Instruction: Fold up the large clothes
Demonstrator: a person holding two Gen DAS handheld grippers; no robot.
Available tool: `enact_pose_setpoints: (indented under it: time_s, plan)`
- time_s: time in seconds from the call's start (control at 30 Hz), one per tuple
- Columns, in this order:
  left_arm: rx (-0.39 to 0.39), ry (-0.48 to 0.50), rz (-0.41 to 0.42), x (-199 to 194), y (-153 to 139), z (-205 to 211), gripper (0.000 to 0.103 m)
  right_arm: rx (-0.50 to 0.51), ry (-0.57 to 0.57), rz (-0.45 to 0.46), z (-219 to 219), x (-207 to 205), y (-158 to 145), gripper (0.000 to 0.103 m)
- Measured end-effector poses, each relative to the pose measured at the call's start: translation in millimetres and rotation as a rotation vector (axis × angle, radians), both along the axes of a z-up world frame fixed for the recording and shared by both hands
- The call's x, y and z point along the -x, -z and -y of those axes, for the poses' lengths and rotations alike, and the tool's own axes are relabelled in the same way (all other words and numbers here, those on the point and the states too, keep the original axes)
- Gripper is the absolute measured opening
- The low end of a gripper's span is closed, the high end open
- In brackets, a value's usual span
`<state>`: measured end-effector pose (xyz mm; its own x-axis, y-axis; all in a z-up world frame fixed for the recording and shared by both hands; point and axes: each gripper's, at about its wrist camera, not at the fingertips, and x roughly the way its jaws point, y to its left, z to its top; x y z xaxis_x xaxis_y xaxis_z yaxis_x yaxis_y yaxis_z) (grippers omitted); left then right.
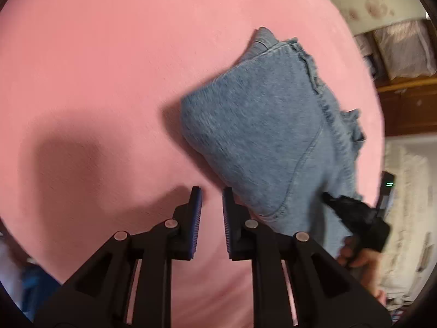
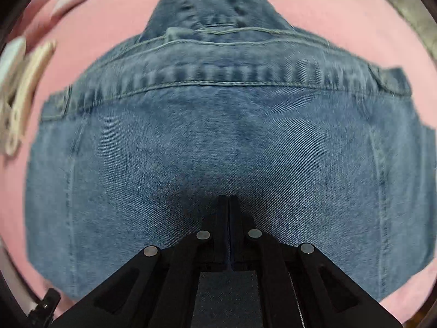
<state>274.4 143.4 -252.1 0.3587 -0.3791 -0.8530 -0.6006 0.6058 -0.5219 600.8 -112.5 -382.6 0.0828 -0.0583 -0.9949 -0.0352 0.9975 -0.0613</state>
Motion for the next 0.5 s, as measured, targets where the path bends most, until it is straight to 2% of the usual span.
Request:
enact_pose_setpoints:
  time_s: [0.07,0.1,0.13,0.2,0.37,0.5]
  plan:
    - [0.031,0.003,0.034,1.6,1.9,2.9,0.018,0.043,-0.041,0.032,-11.3,3.6,-0.3,0.002]
    - [0.04,0.014,0.047,1.0,2.0,5.1,0.028,0.055,-0.045,0.049,-17.6,5.9,0.6,0.002]
    - [0.046,0.02,0.057,0.2,1.9,6.9,0.042,0.064,-0.041,0.07,-20.5,9.2,-0.4,0.002]
    - [0.057,0.027,0.075,-3.0,0.4,9.8,0.054,0.083,-0.045,0.1,-22.8,14.6,-1.8,0.003]
    - [0.054,0.059,0.089,-17.9,-2.4,15.5,0.057,0.077,-0.024,0.113,-29.4,19.2,2.4,0.003]
    - [0.054,0.077,0.083,-33.3,2.4,17.2,0.061,0.047,-0.021,0.106,-17.3,16.5,0.1,0.003]
